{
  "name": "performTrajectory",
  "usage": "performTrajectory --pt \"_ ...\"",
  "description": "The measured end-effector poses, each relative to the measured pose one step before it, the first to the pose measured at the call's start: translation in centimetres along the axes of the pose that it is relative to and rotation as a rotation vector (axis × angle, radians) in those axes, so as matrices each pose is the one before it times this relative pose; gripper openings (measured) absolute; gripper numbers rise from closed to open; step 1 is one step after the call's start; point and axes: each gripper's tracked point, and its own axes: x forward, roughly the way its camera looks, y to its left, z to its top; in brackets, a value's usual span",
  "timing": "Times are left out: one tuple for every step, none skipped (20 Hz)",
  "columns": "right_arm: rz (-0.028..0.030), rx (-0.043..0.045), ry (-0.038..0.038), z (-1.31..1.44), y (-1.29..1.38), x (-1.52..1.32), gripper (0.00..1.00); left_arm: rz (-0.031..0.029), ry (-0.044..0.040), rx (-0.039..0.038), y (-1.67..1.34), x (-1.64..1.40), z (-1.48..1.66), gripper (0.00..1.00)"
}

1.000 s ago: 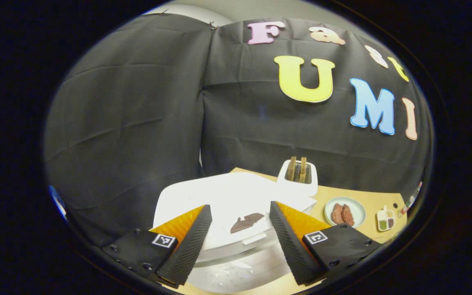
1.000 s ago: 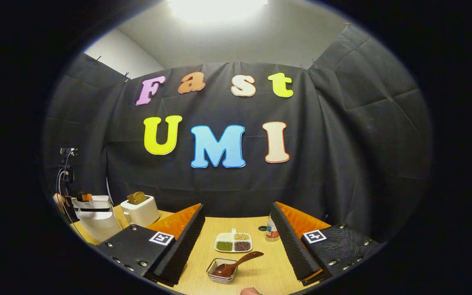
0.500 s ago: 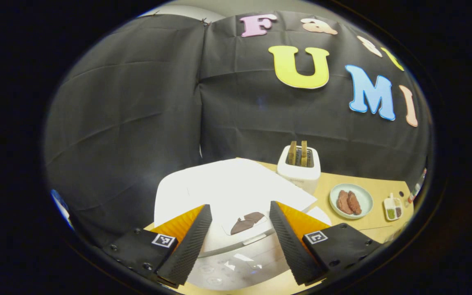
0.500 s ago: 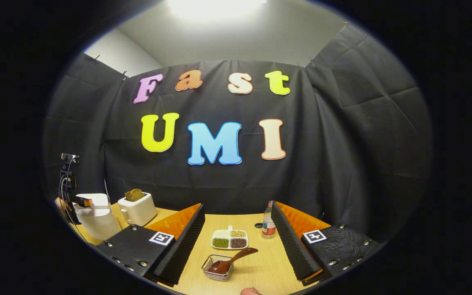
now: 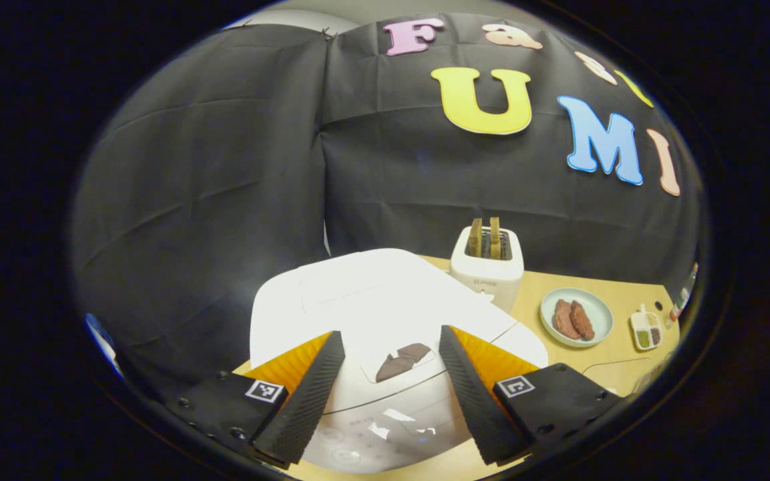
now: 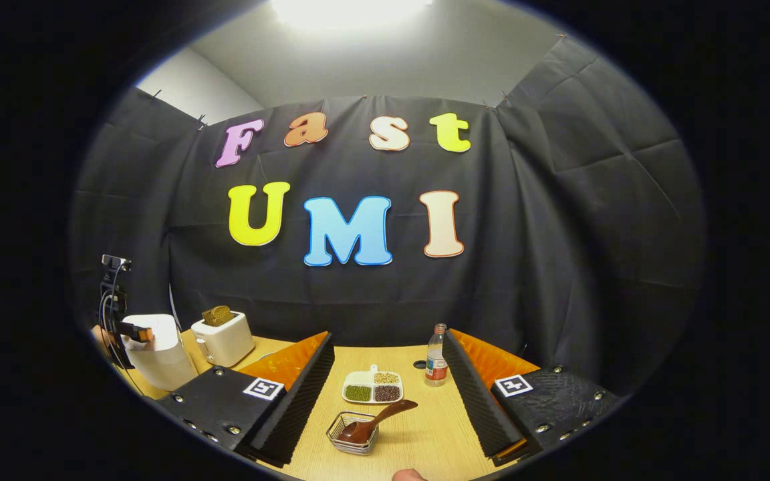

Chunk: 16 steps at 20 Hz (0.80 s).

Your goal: Close the left gripper, press the button to open the rice cooker; take a wooden spoon from the chopstick holder with the right hand, scoop a spoonful of rice and pour it into the rice cooker, then put the wooden spoon back into the chopstick holder.

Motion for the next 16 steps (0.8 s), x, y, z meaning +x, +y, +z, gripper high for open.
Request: performTrajectory --pt "0.00275 0.00161 0.00103 -0.086 0.083 -0.043 0.99 0.00226 0.00548 -0.00538 -0.058 0.196 -0.124 0.99" --pt "0.00588 0.00331 0.00037 -0.019 0.171 0.003 0.99 0.00297 0.00215 -0.00762 -0.029 0.019 -0.071 1.00" --pt "0.00663 0.00285 -0.00170 -0.004 0.221 0.016 0.99 0.00179 -0.00433 -0.00413 0.003 -0.022 0.113 1.00" --pt "0.00547 0.00135 -0.00182 0.093 0.077 0.012 0.99 -0.00098 -0.00861 -0.00211 0.102 -0.084 0.164 1.00" --pt "0.00900 0.00054 -0.00371 0.141 0.237 -0.067 0.99 -0.00649 -0.01352 0.00555 -0.045 -0.021 0.259 1.00" --pt "0.00990 -0.00002 -0.00707 0.316 0.143 0.045 0.99 -0.01169 -0.00442 0.00613 -0.128 -0.370 -0.176 0.99" --pt "0.01021 -0.00001 -0.01092 0.457 0.139 -0.010 0.99 -0.01356 -0.00786 -0.00824 -0.197 -0.281 0.313 0.99" --pt "0.00958 0.00015 -0.01074 0.371 0.055 0.079 0.99 -0.00925 -0.02608 -0.00780 0.072 -0.573 0.657 1.00" --pt "0.01021 0.00194 -0.00824 0.204 0.025 0.129 0.99 0.00189 -0.03960 0.00592 -0.008 -0.782 1.257 0.99" --pt "0.01239 0.00379 -0.00379 0.124 0.064 0.186 0.99 -0.00212 -0.04173 0.00966 -0.180 -1.203 1.192 0.99" --pt "0.01175 0.00545 -0.00178 0.071 0.237 0.114 0.99 -0.01310 -0.04618 0.00619 -0.558 -1.170 1.581 0.99" --pt "0.01305 0.00816 0.00074 0.044 0.183 0.070 0.99 -0.02147 -0.04216 0.00140 -0.662 -1.479 1.539 0.99" --pt "0.01498 0.00939 0.00065 0.087 0.249 -0.028 0.99 -0.01825 -0.03750 0.00198 -0.640 -1.545 1.591 0.95" --pt "0.01733 0.00825 -0.00353 0.196 0.356 -0.006 0.99 -0.01736 -0.03785 0.00120 -0.595 -1.777 1.595 0.99" --pt "0.01044 0.00469 -0.00500 0.251 0.335 -0.083 0.99 -0.01559 -0.04509 -0.00213 -0.730 -1.682 1.754 0.95" --pt "0.00399 0.00196 -0.00502 0.284 0.251 -0.079 0.99 -0.01649 -0.03218 -0.00365 -0.536 -1.451 1.324 0.99"
